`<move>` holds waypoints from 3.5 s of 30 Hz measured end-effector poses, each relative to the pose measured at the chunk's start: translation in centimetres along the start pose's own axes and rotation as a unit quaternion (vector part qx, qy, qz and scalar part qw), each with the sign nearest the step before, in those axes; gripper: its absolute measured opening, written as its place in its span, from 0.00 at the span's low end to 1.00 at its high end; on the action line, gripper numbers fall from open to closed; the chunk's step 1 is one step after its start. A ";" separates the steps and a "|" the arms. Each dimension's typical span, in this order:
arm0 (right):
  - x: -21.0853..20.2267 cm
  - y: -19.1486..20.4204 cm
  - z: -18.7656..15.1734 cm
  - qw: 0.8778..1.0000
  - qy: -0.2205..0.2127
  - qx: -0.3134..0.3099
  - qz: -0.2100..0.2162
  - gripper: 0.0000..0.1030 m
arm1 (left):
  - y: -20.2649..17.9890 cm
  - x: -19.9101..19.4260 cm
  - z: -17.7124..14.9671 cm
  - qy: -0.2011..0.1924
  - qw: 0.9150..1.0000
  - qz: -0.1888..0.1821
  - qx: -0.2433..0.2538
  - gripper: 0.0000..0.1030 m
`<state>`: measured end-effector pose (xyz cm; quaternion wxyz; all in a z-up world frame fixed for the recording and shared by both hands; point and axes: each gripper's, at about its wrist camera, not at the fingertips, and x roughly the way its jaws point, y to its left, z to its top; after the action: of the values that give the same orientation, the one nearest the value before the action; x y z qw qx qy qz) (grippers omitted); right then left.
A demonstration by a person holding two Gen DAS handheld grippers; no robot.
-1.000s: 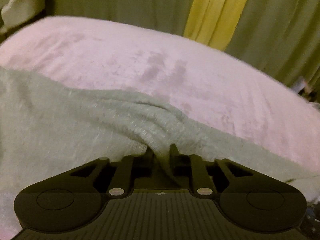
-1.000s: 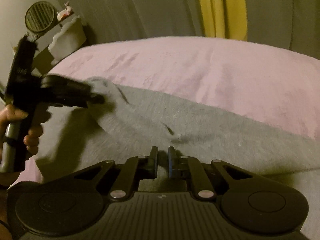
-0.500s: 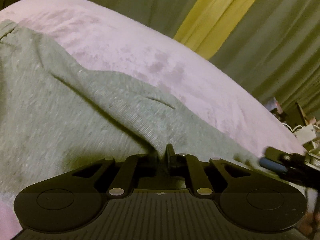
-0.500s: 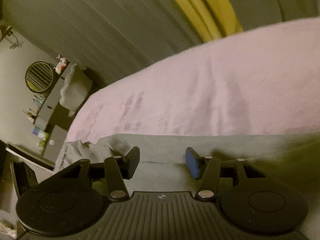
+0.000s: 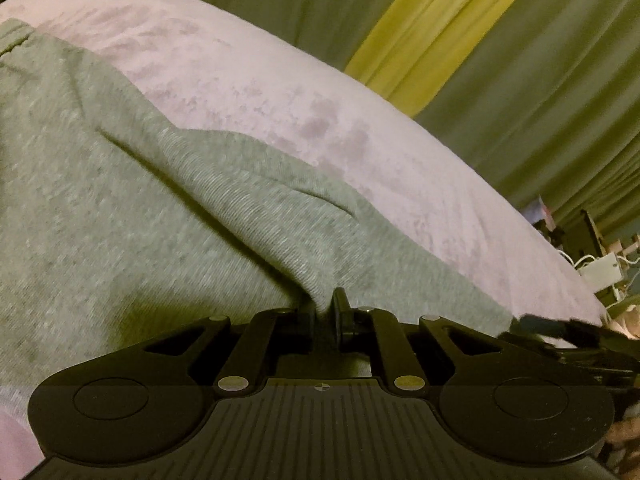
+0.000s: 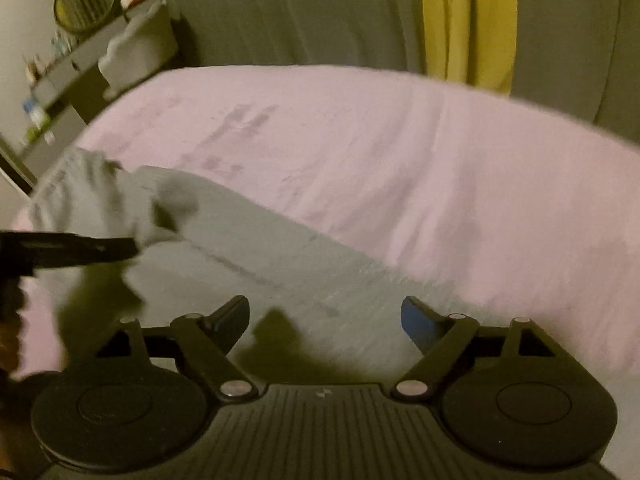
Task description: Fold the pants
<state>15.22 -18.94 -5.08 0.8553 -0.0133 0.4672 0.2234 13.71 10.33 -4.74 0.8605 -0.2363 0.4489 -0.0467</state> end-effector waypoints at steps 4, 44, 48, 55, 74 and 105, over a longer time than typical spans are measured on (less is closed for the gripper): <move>1.9 0.5 0.2 0.997 0.050 -0.050 0.028 0.83 | 0.0 0.1 0.1 0.002 1.000 0.000 0.000 0.11; -1.8 5.4 -4.6 0.986 -0.100 0.014 -0.134 0.62 | 2.2 -1.5 0.1 -0.001 0.969 0.177 0.174 0.75; -3.4 5.7 -7.0 0.991 -0.082 0.106 0.006 0.61 | 4.5 -3.3 -0.8 0.017 0.968 0.191 0.163 0.70; -1.5 7.1 -10.5 0.982 -0.023 0.187 0.020 0.30 | 5.5 -4.8 -2.5 0.012 0.958 0.217 0.187 0.16; -19.6 -10.1 -22.7 0.824 -0.064 0.449 -0.339 0.62 | -0.5 -8.0 -3.1 -0.029 0.974 0.179 0.135 0.71; -22.8 -15.1 -27.9 0.811 -0.108 0.452 -0.356 0.07 | -6.7 -0.6 -7.9 0.002 0.974 0.164 0.156 0.84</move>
<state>-11.48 -47.42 -5.22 0.8295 0.2341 0.3826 -0.3329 7.99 1.69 -5.11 0.8817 -0.0220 0.4706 0.0255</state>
